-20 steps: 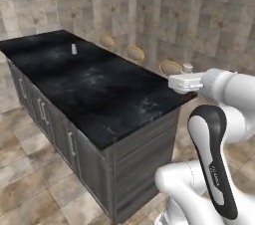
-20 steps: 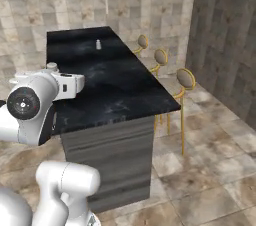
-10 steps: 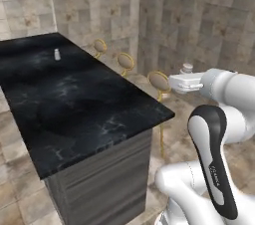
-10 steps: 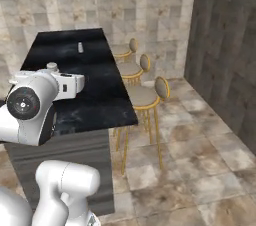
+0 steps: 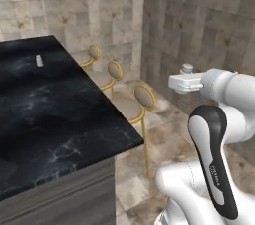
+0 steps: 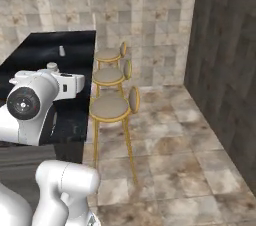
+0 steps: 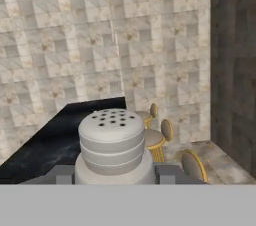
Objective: The dining table condiment station is running low on shaker. Refill the condiment station by opening the cabinet and taking the shaker from the cabinet and placing it on the dining table.
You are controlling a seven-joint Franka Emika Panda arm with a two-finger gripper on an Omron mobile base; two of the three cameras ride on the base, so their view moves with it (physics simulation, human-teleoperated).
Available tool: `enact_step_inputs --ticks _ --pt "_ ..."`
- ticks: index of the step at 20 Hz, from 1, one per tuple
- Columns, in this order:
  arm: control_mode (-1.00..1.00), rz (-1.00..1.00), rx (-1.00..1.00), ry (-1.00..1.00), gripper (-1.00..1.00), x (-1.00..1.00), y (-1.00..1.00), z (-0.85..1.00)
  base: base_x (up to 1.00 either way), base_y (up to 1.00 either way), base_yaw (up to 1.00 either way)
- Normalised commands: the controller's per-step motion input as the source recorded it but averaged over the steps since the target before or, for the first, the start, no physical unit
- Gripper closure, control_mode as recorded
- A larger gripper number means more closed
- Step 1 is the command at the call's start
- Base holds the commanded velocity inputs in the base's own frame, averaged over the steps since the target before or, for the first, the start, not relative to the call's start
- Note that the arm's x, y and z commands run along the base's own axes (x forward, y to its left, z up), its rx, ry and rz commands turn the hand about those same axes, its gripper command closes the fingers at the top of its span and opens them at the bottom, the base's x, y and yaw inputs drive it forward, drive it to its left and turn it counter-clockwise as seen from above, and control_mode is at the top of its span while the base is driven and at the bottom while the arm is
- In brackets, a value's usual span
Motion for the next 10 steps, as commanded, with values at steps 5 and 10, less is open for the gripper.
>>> enact_step_inputs --ticks 5,10 --pt "1.00 0.00 0.00 0.00 1.00 0.00 0.00 0.00 0.93 -0.96 0.31" --pt "1.00 0.00 0.00 0.00 1.00 0.00 0.00 0.00 0.87 -0.80 0.42"
